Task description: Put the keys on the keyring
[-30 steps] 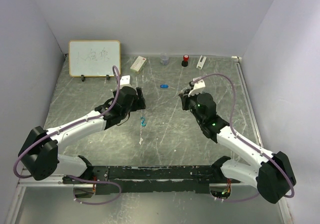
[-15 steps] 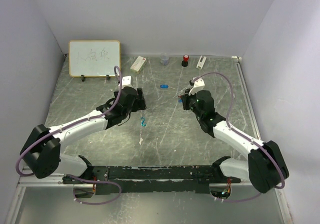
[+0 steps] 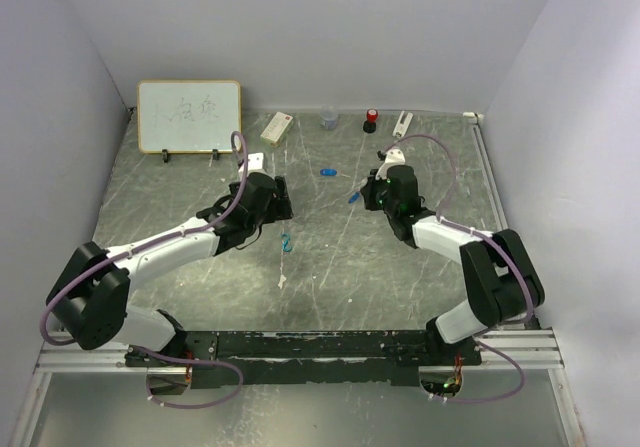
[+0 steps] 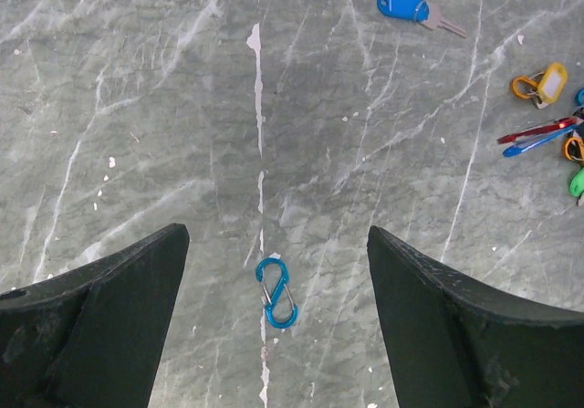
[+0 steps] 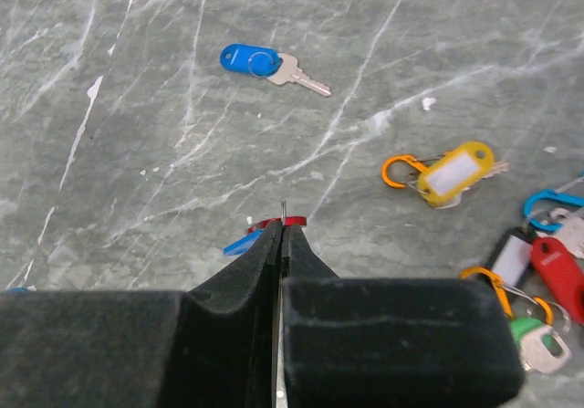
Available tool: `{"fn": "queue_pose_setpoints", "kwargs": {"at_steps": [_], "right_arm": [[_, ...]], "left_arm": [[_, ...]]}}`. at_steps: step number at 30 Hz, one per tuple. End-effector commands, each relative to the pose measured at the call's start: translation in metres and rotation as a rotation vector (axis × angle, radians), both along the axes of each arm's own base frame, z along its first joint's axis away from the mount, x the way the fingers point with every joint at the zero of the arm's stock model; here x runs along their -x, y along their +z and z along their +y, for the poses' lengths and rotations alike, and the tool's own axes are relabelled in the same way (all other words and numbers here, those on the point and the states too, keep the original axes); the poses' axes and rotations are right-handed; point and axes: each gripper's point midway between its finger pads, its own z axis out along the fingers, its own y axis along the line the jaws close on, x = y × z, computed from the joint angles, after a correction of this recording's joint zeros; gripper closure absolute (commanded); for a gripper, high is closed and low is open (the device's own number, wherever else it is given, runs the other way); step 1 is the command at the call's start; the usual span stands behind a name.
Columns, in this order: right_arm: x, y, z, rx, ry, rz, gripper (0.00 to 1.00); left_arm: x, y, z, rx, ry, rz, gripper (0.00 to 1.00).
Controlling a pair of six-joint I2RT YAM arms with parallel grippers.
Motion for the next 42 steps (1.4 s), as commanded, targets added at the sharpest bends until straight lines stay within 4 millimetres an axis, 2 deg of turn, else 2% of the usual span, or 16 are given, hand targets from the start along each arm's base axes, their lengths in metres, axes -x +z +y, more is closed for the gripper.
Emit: {"fn": "queue_pose_setpoints", "kwargs": {"at_steps": [1, 9, 17, 19, 21, 24, 26, 31, 34, 38, 42], "right_arm": [[-0.014, 0.009, 0.021, -0.087, 0.06, -0.035, 1.0], [-0.017, -0.013, 0.031, -0.108, 0.092, 0.009, 1.0], [-0.018, -0.02, 0.027, -0.087, 0.074, 0.023, 1.0], [-0.02, -0.022, 0.022, -0.071, 0.04, 0.039, 0.91], [-0.021, -0.024, 0.011, -0.051, -0.023, 0.059, 0.75], [-0.02, -0.017, -0.002, -0.04, -0.095, 0.045, 0.57], [-0.02, -0.01, -0.007, -0.033, -0.12, 0.03, 0.53], [-0.022, -0.004, -0.002, -0.033, -0.11, 0.032, 0.53], [-0.03, -0.004, 0.011, -0.027, -0.054, 0.037, 0.52], [-0.051, -0.012, 0.031, 0.007, 0.039, 0.047, 0.51], [-0.078, -0.014, 0.043, 0.05, 0.085, 0.019, 0.47]], "left_arm": [[-0.004, 0.0, -0.003, 0.019, -0.01, -0.007, 0.1], [-0.004, -0.001, -0.004, 0.025, -0.01, -0.007, 0.1], [-0.006, -0.005, -0.005, 0.019, -0.01, 0.003, 0.1], [-0.006, -0.004, -0.005, 0.019, -0.009, 0.003, 0.1], [-0.006, -0.004, -0.004, 0.017, -0.004, 0.001, 0.1], [-0.006, -0.003, -0.003, 0.017, -0.001, -0.002, 0.1], [-0.006, -0.004, -0.004, 0.017, -0.003, -0.001, 0.1], [-0.007, -0.006, -0.006, 0.019, -0.008, 0.005, 0.1], [-0.006, -0.006, -0.006, 0.019, -0.011, 0.006, 0.1], [-0.006, -0.007, -0.005, 0.015, -0.014, 0.006, 0.1], [-0.005, -0.004, -0.003, 0.023, -0.017, -0.002, 0.1]]}}
